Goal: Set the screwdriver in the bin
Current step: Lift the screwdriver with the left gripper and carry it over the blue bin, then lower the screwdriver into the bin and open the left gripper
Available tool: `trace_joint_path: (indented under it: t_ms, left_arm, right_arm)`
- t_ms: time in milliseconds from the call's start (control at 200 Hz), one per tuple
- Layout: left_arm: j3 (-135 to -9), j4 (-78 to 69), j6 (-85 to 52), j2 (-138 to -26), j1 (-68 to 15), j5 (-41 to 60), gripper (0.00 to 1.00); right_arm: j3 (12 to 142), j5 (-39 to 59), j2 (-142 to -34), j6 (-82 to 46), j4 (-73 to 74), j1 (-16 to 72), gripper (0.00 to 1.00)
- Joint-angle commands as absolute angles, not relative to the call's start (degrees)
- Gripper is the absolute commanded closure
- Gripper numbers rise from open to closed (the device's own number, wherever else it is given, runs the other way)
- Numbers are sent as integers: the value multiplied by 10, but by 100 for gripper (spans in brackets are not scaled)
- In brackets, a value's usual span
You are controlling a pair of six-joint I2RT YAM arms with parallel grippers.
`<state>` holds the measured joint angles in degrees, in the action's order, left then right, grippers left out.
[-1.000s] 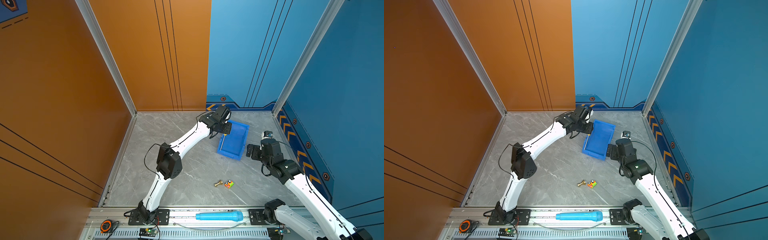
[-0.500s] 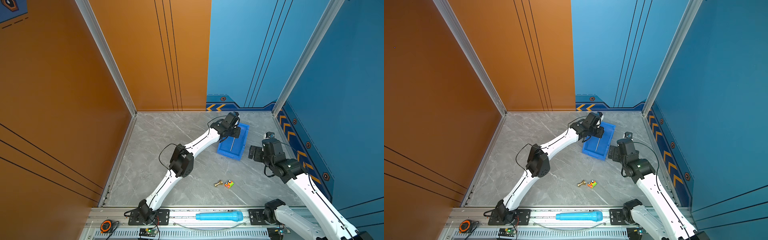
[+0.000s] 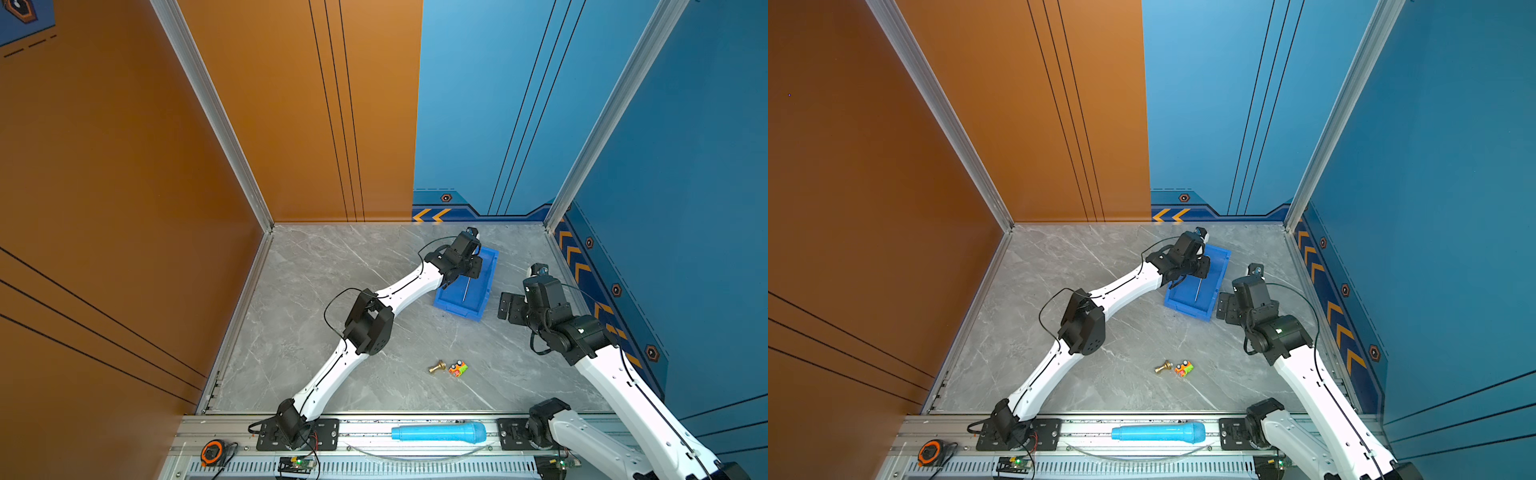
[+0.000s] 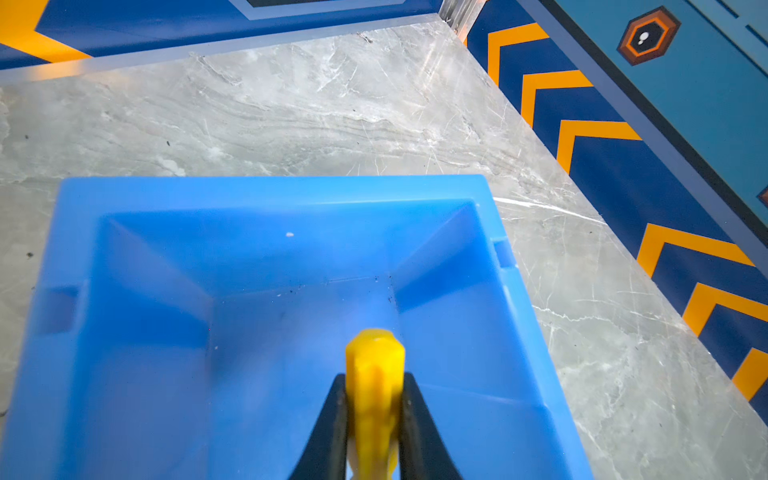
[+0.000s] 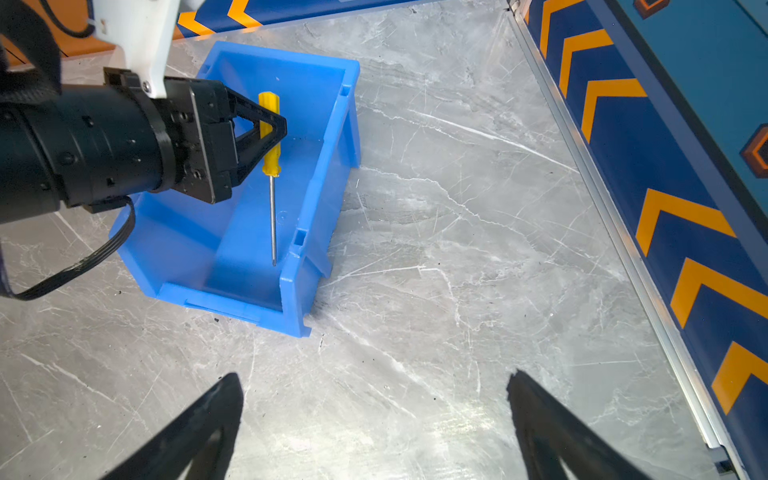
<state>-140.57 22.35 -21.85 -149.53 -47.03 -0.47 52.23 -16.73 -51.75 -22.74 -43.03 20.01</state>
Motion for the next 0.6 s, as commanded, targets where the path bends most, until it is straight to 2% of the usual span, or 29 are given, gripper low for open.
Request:
trace_joint_path:
  t_ms: [0,365,466,591]
  left_arm:
    - [-1395,198,-210,-1521,-475,-27,89]
    - [-1398,183,-221,-1531,-472,-20,72]
    - [-1386,175,-224,-1522,-471,-19,64]
    - [-1380,176,-217,-1505,-471,-17,63]
  right_arm:
    - [541,-192,-509,-234,-453,205,0]
    - [545,-204,-491,-239,-467,206,0]
    - [545,-207,-486,-239,-467,206,0]
    - [545,-212,-482,-238,-467,206,0]
